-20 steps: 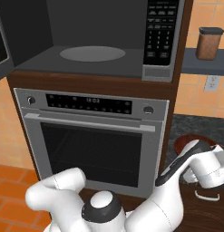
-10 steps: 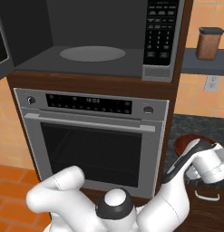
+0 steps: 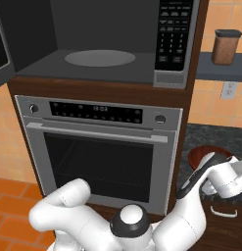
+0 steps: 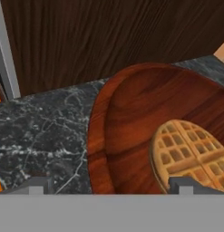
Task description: Open the microwave, place the bowl with waffle inside the microwave, then close the microwave door and turn it on.
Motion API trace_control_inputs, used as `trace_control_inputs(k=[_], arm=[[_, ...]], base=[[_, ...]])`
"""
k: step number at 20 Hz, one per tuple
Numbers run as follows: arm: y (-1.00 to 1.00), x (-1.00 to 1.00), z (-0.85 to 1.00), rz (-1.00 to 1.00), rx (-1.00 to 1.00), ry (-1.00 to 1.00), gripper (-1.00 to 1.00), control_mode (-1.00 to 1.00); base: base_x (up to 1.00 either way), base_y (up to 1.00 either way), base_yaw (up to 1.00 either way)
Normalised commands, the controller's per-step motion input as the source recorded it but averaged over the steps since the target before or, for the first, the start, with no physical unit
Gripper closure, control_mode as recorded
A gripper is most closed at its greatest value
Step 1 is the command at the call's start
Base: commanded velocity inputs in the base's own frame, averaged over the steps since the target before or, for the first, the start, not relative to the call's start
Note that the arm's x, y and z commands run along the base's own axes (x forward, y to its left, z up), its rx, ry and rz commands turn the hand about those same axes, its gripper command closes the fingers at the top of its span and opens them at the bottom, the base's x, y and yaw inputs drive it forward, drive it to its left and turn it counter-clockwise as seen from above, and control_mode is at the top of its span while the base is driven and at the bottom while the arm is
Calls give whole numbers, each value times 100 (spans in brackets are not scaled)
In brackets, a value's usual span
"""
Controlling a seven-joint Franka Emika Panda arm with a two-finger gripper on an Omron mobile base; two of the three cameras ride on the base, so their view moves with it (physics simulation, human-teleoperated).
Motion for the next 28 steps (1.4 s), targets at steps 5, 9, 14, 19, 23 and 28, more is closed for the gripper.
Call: trace_control_inputs(k=[5, 9, 14, 19, 23, 28], arm=[[0, 0, -16, 0, -4, 3, -100, -100], [0, 0, 0, 0, 0, 0, -100, -100], [0, 0, 0, 0, 0, 0, 100, -100], [0, 0, 0, 0, 0, 0, 100, -100], [0, 0, 0, 0, 0, 0, 100, -100], [0, 0, 0, 0, 0, 0, 100, -100]], base=[[0, 0, 0], [0, 0, 0], [0, 0, 0], [0, 0, 0], [0, 0, 0], [0, 0, 0]])
